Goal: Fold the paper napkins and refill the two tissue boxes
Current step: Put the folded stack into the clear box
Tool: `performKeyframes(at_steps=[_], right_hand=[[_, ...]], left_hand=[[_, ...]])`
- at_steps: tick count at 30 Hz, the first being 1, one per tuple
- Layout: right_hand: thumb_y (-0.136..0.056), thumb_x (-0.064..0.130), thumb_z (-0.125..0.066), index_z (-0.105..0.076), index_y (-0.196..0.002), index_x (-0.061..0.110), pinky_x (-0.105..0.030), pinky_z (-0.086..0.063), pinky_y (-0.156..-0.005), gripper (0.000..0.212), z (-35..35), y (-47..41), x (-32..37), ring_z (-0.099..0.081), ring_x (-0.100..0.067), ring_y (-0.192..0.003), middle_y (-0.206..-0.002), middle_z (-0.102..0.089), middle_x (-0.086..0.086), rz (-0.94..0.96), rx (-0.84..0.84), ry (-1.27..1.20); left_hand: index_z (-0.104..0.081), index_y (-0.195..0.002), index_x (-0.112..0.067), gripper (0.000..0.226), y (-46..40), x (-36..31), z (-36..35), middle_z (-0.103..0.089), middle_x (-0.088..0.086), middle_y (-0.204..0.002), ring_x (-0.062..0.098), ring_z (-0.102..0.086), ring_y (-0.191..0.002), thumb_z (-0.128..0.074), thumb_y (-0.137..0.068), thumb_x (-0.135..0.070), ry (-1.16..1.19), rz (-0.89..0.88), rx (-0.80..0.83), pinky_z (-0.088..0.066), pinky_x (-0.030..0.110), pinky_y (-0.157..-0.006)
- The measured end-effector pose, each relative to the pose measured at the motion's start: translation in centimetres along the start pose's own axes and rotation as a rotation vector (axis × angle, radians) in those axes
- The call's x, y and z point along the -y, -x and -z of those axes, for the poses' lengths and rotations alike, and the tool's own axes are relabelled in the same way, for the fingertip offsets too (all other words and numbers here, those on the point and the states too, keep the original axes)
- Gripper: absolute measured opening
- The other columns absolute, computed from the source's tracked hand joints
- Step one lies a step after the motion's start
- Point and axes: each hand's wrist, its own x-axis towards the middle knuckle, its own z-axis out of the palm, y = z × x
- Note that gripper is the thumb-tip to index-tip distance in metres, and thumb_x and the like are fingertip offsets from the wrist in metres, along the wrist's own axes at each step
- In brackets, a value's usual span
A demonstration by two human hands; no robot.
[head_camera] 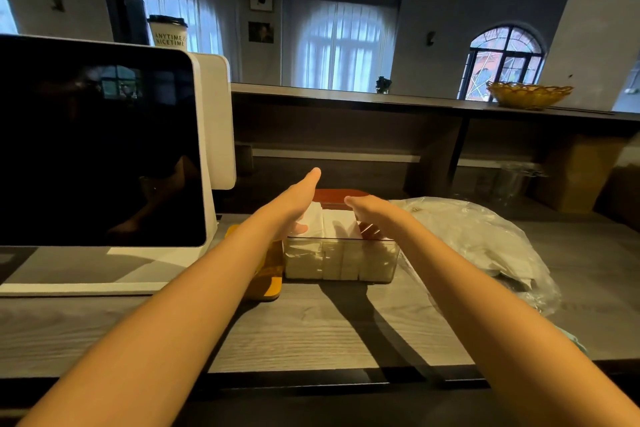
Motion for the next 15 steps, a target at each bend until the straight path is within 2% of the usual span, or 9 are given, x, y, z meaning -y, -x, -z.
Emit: performKeyframes(at_steps=[3, 4, 7, 9, 12, 15], right_hand=[[-0.105, 0.045, -0.037, -0.054, -0.118, 0.005, -0.036, -0.052, -0.09, 0.045, 0.6, -0.3, 0.0, -0.061, -0.025, -0.098, -0.109, -0.06, -0.014, 0.155, -0.189, -0.078], [-0.104, 0.046, -0.039, -0.055, -0.116, 0.004, -0.036, -0.053, -0.088, 0.047, 0.6, -0.4, 0.0, -0.061, -0.024, -0.094, -0.105, -0.062, -0.012, 0.182, -0.177, -0.152], [-0.103, 0.052, -0.038, -0.05, -0.138, 0.009, -0.038, -0.048, -0.097, 0.057, -0.4, 0.2, 0.2, -0.06, -0.028, -0.11, -0.13, -0.06, -0.015, 0.091, 0.076, -0.259], [-0.104, 0.054, -0.034, -0.045, -0.143, 0.009, -0.037, -0.045, -0.098, 0.061, -0.9, 0.6, 0.3, -0.06, -0.026, -0.107, -0.131, -0.061, -0.013, 0.035, 0.131, -0.198], [-0.103, 0.054, -0.036, -0.048, -0.142, 0.008, -0.037, -0.053, -0.094, 0.061, -0.7, 1.0, 0.5, -0.062, -0.027, -0.106, -0.128, -0.062, -0.013, 0.079, 0.049, -0.295], [-0.105, 0.043, -0.039, -0.059, -0.128, 0.007, -0.041, -0.054, -0.095, 0.047, 0.3, 2.2, 0.6, -0.064, -0.029, -0.105, -0.119, -0.066, -0.016, 0.218, -0.111, -0.47]], left_hand=[[-0.023, -0.158, -0.022, 0.075, 0.0, 0.0, 0.1, -0.019, 0.007, -0.166, 0.032, -0.029, -0.148, -0.029, -0.099, -0.068, 0.04, 0.003, -0.031, -0.038, 0.05, -0.111], [-0.023, -0.158, -0.021, 0.075, 0.1, 0.0, 0.2, -0.021, 0.008, -0.166, 0.033, -0.031, -0.147, -0.028, -0.1, -0.068, 0.058, -0.001, -0.043, -0.039, 0.05, -0.111], [-0.026, -0.157, -0.02, 0.071, 0.4, -0.1, 0.2, -0.027, 0.01, -0.164, 0.033, -0.037, -0.144, -0.028, -0.102, -0.064, 0.109, -0.014, -0.085, -0.041, 0.05, -0.109], [-0.03, -0.155, -0.019, 0.069, 0.8, -0.1, 0.1, -0.031, 0.01, -0.162, 0.033, -0.04, -0.142, -0.027, -0.103, -0.063, 0.12, -0.024, -0.106, -0.041, 0.05, -0.108], [-0.034, -0.153, -0.02, 0.064, 1.5, -0.4, -0.1, -0.038, 0.009, -0.157, 0.03, -0.044, -0.138, -0.028, -0.104, -0.059, 0.116, -0.095, -0.14, -0.041, 0.049, -0.105], [-0.04, -0.151, -0.018, 0.056, 2.7, -1.2, -0.6, -0.045, 0.007, -0.152, 0.027, -0.046, -0.136, -0.028, -0.107, -0.051, 0.083, -0.253, -0.18, -0.038, 0.043, -0.104]])
